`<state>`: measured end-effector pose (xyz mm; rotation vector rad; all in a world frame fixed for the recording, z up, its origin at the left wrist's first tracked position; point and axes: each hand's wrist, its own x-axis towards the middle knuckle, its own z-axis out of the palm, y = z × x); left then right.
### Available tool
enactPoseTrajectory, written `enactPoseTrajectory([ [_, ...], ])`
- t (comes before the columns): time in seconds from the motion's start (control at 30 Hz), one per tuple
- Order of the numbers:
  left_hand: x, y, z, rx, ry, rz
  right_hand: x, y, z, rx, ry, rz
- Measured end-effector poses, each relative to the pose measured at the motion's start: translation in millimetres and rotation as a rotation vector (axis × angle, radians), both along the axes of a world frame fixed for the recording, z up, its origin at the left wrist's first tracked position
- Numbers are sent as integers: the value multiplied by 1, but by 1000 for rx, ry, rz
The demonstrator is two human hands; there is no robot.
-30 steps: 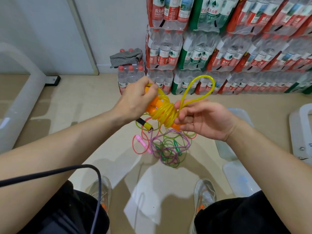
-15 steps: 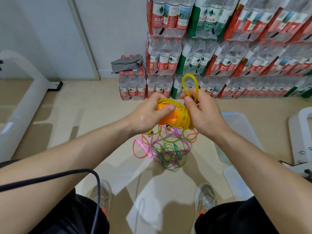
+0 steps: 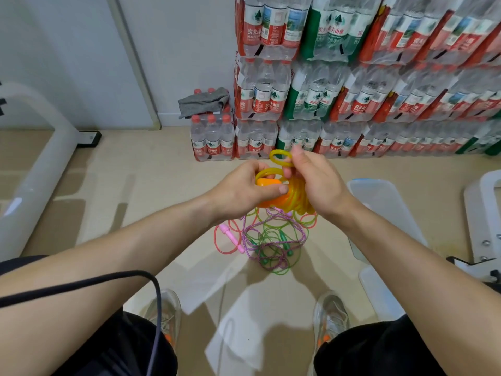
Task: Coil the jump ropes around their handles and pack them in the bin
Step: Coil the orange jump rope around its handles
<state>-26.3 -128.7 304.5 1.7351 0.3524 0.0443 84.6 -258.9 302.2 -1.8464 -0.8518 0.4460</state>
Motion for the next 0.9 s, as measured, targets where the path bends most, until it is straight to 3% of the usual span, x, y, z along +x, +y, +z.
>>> enactPoseTrajectory([
  [0.2,0,7,-4,-118,93,32,4,-2,-6,-118,-223,109],
  [0.9,4,1,-16,-244,155,187,7,5,-18,-412,-241,-16],
])
